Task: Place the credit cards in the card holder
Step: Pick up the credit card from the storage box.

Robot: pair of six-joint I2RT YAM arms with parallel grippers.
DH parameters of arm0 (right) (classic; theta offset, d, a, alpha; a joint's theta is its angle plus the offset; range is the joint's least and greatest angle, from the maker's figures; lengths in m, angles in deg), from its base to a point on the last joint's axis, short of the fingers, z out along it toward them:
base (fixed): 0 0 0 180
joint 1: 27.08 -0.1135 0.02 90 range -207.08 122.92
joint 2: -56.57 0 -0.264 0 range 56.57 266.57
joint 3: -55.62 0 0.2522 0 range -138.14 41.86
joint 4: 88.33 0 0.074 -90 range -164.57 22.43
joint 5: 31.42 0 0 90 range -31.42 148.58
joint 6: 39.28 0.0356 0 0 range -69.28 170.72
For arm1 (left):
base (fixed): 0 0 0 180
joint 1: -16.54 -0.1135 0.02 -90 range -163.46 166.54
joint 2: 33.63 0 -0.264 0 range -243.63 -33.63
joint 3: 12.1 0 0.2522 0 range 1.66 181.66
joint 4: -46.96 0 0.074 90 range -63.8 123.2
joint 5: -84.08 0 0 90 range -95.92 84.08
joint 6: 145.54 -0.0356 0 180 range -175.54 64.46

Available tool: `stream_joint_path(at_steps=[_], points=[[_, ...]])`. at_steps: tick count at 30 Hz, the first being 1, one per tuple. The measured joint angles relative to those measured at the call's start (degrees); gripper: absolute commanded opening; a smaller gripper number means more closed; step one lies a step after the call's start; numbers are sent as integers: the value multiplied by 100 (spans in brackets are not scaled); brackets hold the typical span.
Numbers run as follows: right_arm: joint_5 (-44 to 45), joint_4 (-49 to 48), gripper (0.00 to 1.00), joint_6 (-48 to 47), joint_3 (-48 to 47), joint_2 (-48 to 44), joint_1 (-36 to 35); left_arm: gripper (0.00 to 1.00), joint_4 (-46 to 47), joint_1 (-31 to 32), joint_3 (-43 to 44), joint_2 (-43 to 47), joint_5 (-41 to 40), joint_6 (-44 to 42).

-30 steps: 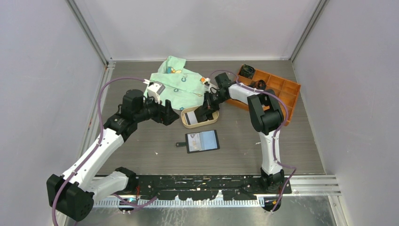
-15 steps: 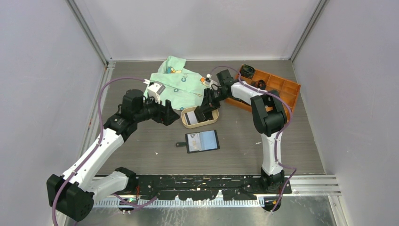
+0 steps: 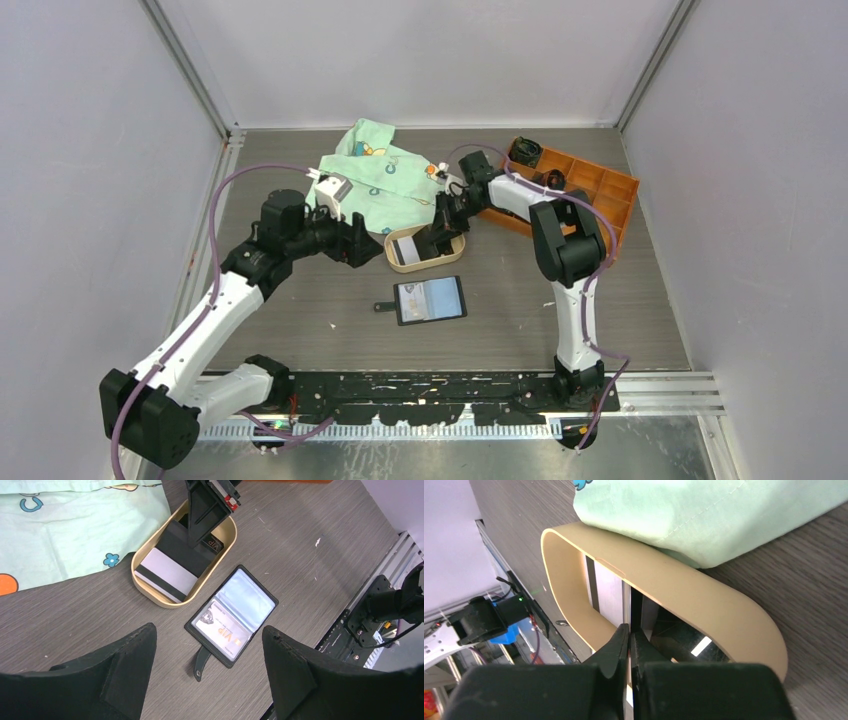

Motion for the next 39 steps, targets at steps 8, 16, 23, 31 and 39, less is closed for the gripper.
stream_joint_path(at_steps=[8,16,23,31,39], points=[[-72,44,1,46,-114,-105,55,76,415,0,-109,-13,302,216],[-1224,-1746,1,1963,782,-1375,734,72,1716,2,-866,63,767,1711],[-1853,-3602,1,4175,1429,-1862,772,67,3442,0,-1397,-17,831,4100],[-2087,-4256,1,4940,1725,-2406,680,62,4481,17,-1484,-214,627,5471],[-2232,-4454,1,4734,1952,-3069,415,51,4651,332,-1388,-413,297,5685]])
